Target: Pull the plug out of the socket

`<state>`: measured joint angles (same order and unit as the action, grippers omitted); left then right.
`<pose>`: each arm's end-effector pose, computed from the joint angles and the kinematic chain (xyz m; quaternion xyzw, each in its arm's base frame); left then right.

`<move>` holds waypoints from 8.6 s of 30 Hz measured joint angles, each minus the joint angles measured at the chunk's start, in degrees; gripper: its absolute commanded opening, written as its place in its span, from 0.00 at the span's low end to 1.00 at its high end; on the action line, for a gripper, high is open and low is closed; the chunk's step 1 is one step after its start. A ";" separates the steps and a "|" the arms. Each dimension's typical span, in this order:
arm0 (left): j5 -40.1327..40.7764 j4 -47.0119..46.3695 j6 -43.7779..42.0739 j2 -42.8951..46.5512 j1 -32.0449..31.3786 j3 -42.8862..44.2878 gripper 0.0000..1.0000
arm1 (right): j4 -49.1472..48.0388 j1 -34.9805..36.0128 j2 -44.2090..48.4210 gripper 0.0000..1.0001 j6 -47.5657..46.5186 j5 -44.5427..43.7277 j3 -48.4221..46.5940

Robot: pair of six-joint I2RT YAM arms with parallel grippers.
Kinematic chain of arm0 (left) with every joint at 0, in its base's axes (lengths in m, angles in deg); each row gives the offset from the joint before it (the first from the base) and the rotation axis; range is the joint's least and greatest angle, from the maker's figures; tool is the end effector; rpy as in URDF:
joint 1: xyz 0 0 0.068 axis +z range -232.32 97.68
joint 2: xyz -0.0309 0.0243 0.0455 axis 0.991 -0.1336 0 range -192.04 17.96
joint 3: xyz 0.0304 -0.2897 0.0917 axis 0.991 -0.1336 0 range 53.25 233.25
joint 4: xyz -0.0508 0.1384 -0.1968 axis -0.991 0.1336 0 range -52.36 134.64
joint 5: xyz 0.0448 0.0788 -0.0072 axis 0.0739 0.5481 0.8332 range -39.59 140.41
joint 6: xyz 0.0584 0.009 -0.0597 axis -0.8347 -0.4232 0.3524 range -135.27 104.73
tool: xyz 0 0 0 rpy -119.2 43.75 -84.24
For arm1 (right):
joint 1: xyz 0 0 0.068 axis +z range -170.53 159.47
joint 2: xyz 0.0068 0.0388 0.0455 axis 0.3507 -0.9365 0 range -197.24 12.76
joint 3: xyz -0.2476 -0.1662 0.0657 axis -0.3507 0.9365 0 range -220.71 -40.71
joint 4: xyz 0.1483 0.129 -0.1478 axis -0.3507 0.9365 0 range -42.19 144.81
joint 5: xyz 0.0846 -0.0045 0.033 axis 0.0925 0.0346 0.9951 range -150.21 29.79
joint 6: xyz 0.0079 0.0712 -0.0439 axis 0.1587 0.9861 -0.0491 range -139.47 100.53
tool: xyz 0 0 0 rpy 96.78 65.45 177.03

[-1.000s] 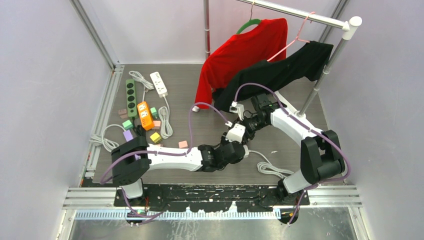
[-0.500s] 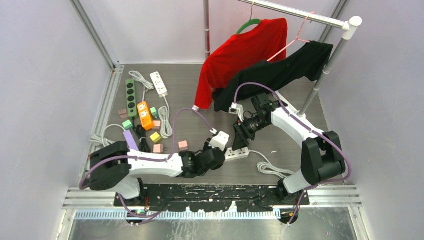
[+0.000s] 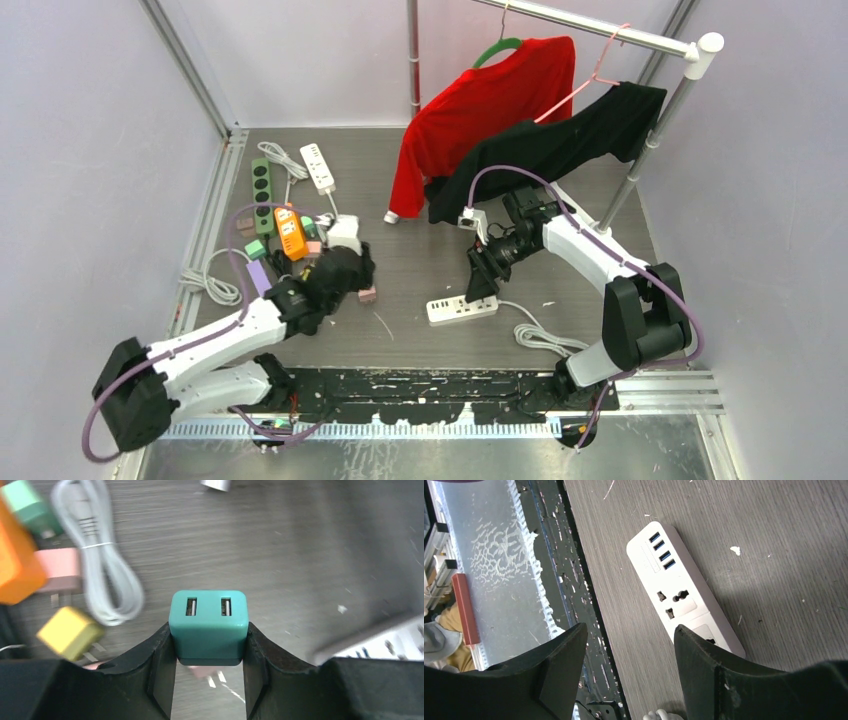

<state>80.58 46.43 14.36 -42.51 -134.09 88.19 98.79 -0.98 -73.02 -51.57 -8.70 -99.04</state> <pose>0.1645 -0.1490 0.2505 0.0447 0.8612 -0.1195 0.4919 0.2185 0.1388 0.2408 -0.4297 0.7875 0.4198 0.1374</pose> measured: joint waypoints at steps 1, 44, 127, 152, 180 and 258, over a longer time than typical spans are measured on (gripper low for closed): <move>-0.96 0.46 0.15 1.57 2.86 -0.72 0.00 | 0.02 0.00 0.00 0.69 -0.13 0.00 0.00; -16.15 28.63 25.44 10.34 26.45 23.71 0.99 | 2.89 -0.68 2.43 0.70 -3.82 -1.07 -0.11; -46.60 -39.93 -46.75 -36.92 -7.56 2.56 0.32 | 11.30 -18.93 22.67 0.75 -18.78 2.16 1.68; -13.68 -20.17 -20.22 -8.35 16.28 -6.32 0.00 | 11.65 -18.93 22.64 0.75 -18.84 2.84 1.68; -9.46 3.17 -0.09 -9.57 20.35 4.31 1.00 | 11.67 -18.93 22.25 0.76 -18.84 2.86 1.70; -38.62 39.76 -9.77 16.35 20.39 53.94 0.99 | 17.29 -28.33 25.16 1.00 34.77 -14.91 -59.91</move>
<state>41.96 86.19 4.59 -26.16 -113.70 142.13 116.08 -29.31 -47.86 -16.80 -23.61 -158.95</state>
